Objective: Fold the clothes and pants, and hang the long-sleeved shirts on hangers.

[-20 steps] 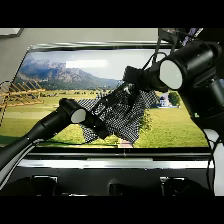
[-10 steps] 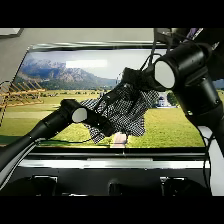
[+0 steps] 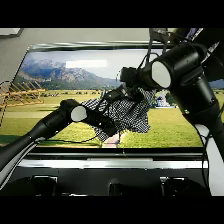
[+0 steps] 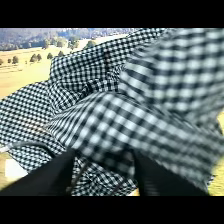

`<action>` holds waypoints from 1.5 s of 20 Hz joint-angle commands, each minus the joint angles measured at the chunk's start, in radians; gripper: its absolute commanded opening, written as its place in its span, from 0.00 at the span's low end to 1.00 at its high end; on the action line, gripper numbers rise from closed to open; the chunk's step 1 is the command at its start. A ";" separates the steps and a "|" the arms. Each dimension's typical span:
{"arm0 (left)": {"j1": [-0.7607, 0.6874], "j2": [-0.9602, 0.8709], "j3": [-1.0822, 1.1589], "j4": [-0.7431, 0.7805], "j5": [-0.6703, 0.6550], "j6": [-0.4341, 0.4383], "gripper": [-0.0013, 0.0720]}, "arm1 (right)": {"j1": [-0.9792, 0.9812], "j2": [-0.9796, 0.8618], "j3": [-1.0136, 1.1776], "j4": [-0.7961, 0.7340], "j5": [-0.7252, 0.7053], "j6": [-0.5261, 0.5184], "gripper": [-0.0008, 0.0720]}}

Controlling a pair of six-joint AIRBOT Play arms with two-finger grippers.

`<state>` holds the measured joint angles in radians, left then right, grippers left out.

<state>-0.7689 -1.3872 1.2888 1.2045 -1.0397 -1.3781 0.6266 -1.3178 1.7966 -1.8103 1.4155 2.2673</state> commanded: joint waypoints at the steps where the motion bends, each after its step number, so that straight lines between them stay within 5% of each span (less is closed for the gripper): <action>1: 0.001 -0.003 0.001 -0.011 0.013 0.010 0.04 | 0.001 0.036 0.000 -0.006 0.050 -0.080 0.78; 6: 0.001 -0.013 0.001 -0.012 0.012 0.010 0.04 | -0.022 0.161 0.001 -0.138 0.051 -0.100 0.78; 9: 0.001 -0.013 0.001 -0.011 0.006 0.029 0.04 | -0.249 0.209 0.001 -0.068 0.089 -0.171 0.78; 12: 0.001 -0.014 0.001 -0.010 -0.019 0.048 0.04 | -0.524 0.192 0.000 0.304 0.092 -0.679 0.74; 14: 0.001 -0.014 0.001 0.000 -0.038 0.048 0.04 | -0.561 0.169 0.000 0.395 0.094 -1.113 0.74; 16: 0.001 -0.014 0.001 0.011 -0.045 0.048 0.04 | -0.541 0.135 0.000 0.489 0.069 -1.669 0.77; 17: 0.001 -0.014 0.001 0.011 -0.044 0.056 0.04 | -0.523 0.113 0.000 0.536 0.072 -1.825 0.77; 28: 0.001 -0.017 0.001 0.011 -0.044 0.071 0.04 | -0.415 -0.099 0.000 0.659 0.123 -2.016 0.76; 30: 0.001 -0.017 0.001 0.011 -0.044 0.071 0.04 | -0.414 -0.116 0.000 0.658 0.124 -2.022 0.69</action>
<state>-0.7689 -1.4033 1.2888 1.2152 -1.0847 -1.3083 0.2066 -1.4006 1.7966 -1.1694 1.5364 0.2962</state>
